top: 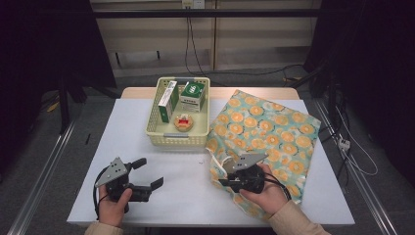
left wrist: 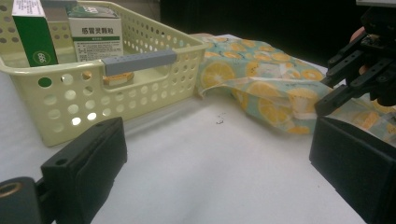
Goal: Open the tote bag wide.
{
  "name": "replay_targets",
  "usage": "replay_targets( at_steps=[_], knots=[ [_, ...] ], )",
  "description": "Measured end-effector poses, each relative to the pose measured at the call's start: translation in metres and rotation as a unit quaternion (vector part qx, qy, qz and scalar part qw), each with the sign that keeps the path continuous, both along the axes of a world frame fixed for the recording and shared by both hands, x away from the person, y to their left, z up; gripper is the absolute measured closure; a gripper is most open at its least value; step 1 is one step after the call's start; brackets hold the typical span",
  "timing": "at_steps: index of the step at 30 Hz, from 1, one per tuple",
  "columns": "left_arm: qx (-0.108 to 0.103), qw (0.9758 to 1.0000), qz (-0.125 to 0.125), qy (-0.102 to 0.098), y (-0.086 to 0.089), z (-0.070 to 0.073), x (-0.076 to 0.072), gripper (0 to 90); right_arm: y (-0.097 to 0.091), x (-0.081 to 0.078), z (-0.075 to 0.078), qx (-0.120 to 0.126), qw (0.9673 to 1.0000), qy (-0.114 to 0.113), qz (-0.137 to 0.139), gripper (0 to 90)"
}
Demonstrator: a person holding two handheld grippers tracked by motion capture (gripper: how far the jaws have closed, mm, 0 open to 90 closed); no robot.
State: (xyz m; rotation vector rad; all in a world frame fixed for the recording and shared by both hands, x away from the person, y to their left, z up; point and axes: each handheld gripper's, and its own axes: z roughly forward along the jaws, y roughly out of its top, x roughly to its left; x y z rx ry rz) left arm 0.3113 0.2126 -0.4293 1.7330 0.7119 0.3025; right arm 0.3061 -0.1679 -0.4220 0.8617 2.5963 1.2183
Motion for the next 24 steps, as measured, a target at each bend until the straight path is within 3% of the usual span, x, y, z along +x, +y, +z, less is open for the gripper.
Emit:
replay_targets(
  at_steps=[2,5,8,14,18,21,24],
  knots=[
    [0.001,1.0,0.0,-0.001,0.0,0.0,0.0,3.9,-0.002,0.0,0.002,0.007,1.0,0.007,-0.001,73.6],
    [-0.001,1.0,0.001,0.0,0.001,0.0,0.0,3.9,-0.005,-0.001,0.007,0.009,1.0,0.004,0.001,78.4],
    [-0.001,1.0,0.001,0.0,0.001,0.0,0.0,4.0,-0.006,-0.003,0.012,0.019,0.9998,0.002,-0.003,64.3],
    [-0.001,1.0,-0.001,0.0,0.001,0.0,0.0,4.0,-0.006,-0.011,0.005,-0.002,1.0,-0.002,0.0,54.6],
    [-0.003,1.0,0.001,0.002,0.001,0.0,0.0,4.0,-0.009,-0.018,0.0,-0.002,1.0,0.004,-0.006,61.8],
    [-0.002,1.0,0.0,0.002,0.0,0.0,0.0,4.0,-0.02,-0.018,0.004,0.01,0.9999,0.005,-0.006,82.2],
    [0.002,1.0,-0.001,0.0,0.0,0.0,0.0,3.9,-0.035,-0.012,0.018,0.043,0.9985,-0.006,-0.034,82.5]
  ],
)
